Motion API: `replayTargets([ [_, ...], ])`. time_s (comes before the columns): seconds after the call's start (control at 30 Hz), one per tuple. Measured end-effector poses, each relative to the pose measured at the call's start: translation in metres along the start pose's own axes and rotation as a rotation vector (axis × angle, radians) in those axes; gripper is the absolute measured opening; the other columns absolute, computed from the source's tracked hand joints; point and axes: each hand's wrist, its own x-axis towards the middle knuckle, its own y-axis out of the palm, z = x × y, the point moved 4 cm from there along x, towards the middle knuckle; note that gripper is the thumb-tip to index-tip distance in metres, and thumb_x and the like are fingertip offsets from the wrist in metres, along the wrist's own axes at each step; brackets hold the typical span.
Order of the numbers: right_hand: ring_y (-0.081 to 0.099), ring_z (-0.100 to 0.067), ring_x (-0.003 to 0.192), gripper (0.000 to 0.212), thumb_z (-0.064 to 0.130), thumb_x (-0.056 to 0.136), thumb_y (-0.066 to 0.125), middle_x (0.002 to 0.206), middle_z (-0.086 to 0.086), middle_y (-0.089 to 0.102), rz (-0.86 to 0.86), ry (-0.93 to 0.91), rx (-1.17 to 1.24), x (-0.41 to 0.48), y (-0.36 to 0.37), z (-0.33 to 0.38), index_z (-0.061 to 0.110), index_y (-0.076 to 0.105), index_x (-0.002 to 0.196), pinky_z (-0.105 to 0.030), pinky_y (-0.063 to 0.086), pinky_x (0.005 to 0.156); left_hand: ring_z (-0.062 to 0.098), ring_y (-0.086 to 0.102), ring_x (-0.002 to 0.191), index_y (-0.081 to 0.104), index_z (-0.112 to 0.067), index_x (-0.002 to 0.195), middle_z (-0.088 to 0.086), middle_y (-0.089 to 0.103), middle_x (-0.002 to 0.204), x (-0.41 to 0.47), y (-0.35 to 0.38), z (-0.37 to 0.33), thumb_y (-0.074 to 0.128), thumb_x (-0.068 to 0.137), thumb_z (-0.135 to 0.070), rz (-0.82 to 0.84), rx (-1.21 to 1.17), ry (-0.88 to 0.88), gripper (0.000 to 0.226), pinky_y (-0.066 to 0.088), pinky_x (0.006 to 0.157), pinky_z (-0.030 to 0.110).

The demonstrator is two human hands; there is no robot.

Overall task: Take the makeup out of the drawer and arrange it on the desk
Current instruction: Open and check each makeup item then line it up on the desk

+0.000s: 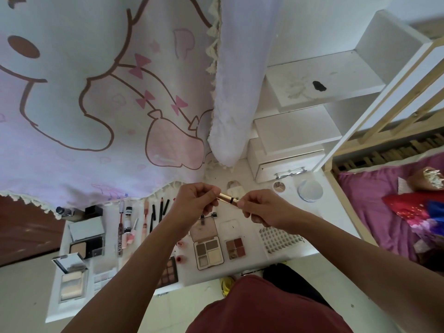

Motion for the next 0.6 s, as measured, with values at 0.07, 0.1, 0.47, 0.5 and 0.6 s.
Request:
replayTargets([
  [0.07, 0.043, -0.006, 0.051, 0.015, 0.023, 0.093, 0.066, 0.070, 0.002, 0.058, -0.011, -0.022, 0.004, 0.0006, 0.0018, 0.0007, 0.011, 0.060, 0.099, -0.017, 0.033, 0.045, 0.015, 0.048, 0.054, 0.070, 0.002, 0.097, 0.007, 0.062, 0.064, 0.0004, -0.0006, -0.0003, 0.063, 0.091, -0.013, 0.001, 0.004, 0.005, 0.017, 0.041, 0.051, 0.022],
  [0.1, 0.043, -0.006, 0.051, 0.016, 0.022, 0.092, 0.067, 0.072, 0.001, 0.057, -0.013, -0.030, 0.014, 0.0014, 0.0027, 0.0005, 0.011, 0.059, 0.102, -0.017, 0.033, 0.045, 0.015, 0.048, 0.054, 0.070, 0.002, 0.096, 0.007, 0.062, 0.064, 0.0008, -0.0010, -0.0008, 0.063, 0.091, -0.012, 0.001, 0.007, 0.008, 0.017, 0.041, 0.050, 0.022],
  [0.47, 0.043, -0.004, 0.050, 0.019, 0.024, 0.095, 0.063, 0.068, 0.001, 0.056, -0.015, -0.018, -0.038, 0.0053, 0.0038, 0.0069, 0.006, 0.064, 0.097, -0.016, 0.034, 0.046, 0.015, 0.049, 0.054, 0.069, 0.004, 0.098, 0.007, 0.062, 0.063, 0.0039, -0.0050, -0.0019, 0.061, 0.092, -0.010, 0.010, -0.020, 0.005, 0.017, 0.041, 0.050, 0.021],
  [0.5, 0.043, -0.003, 0.049, 0.017, 0.021, 0.093, 0.065, 0.070, 0.000, 0.057, -0.020, -0.029, -0.028, 0.0060, 0.0040, 0.0073, 0.006, 0.062, 0.100, -0.015, 0.035, 0.046, 0.015, 0.049, 0.054, 0.069, 0.004, 0.097, 0.007, 0.062, 0.063, 0.0046, -0.0053, -0.0021, 0.061, 0.092, -0.010, 0.007, -0.018, 0.006, 0.017, 0.041, 0.050, 0.021],
  [0.6, 0.041, -0.003, 0.049, 0.019, 0.030, 0.097, 0.059, 0.068, 0.001, 0.056, -0.028, -0.013, 0.001, 0.0065, 0.0038, 0.0064, 0.012, 0.064, 0.104, -0.017, 0.032, 0.045, 0.015, 0.050, 0.055, 0.070, 0.002, 0.097, 0.007, 0.063, 0.064, 0.0069, -0.0062, -0.0026, 0.061, 0.092, -0.011, 0.002, -0.003, 0.005, 0.016, 0.042, 0.050, 0.021],
])
